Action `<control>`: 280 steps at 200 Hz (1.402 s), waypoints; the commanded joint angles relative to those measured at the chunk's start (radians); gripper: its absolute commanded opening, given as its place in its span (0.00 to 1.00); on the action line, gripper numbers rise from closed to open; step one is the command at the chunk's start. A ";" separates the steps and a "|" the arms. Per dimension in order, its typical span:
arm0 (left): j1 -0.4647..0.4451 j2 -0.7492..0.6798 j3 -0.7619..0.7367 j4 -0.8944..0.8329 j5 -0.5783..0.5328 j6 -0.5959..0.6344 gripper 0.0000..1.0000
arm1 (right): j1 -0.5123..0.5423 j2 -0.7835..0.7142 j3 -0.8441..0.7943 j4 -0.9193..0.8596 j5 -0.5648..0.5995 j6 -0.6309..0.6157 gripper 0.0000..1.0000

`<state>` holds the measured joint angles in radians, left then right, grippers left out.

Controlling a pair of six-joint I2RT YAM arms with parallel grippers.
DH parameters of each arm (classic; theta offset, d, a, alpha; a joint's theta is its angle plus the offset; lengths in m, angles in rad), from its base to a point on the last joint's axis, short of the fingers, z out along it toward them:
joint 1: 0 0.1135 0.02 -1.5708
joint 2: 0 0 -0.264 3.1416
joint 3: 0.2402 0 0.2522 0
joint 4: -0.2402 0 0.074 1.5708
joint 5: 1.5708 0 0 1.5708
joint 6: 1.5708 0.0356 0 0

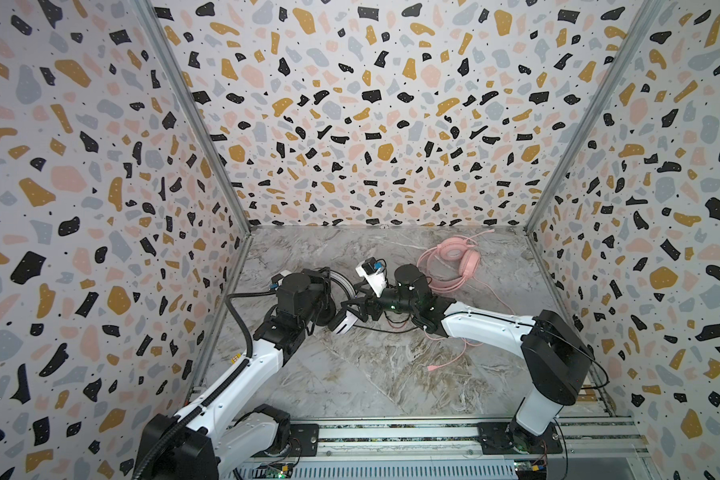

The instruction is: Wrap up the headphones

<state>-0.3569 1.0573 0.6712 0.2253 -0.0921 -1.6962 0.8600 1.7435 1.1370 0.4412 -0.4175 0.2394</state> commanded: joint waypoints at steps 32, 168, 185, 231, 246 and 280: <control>-0.006 -0.037 0.032 0.092 -0.023 -0.042 0.00 | 0.002 0.039 0.065 0.039 -0.043 0.048 0.45; 0.022 0.037 0.233 -0.249 0.161 0.886 0.70 | -0.202 -0.035 0.224 -0.469 -0.166 -0.183 0.15; 0.026 0.070 0.321 -0.394 0.197 1.168 0.73 | -0.241 -0.019 0.296 -0.624 -0.201 -0.245 0.15; 0.010 0.118 0.380 -0.451 0.204 1.648 0.70 | -0.320 -0.042 0.352 -0.782 -0.309 -0.311 0.16; 0.009 0.100 0.346 -0.410 0.219 1.813 0.71 | -0.337 -0.038 0.380 -0.847 -0.338 -0.337 0.15; 0.016 0.060 0.277 -0.297 0.308 2.089 0.73 | -0.340 -0.037 0.381 -0.881 -0.424 -0.334 0.15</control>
<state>-0.3431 1.1519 0.9771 -0.1753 0.1249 0.0757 0.5163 1.7660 1.4704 -0.3985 -0.7067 -0.0731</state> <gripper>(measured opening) 0.726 0.295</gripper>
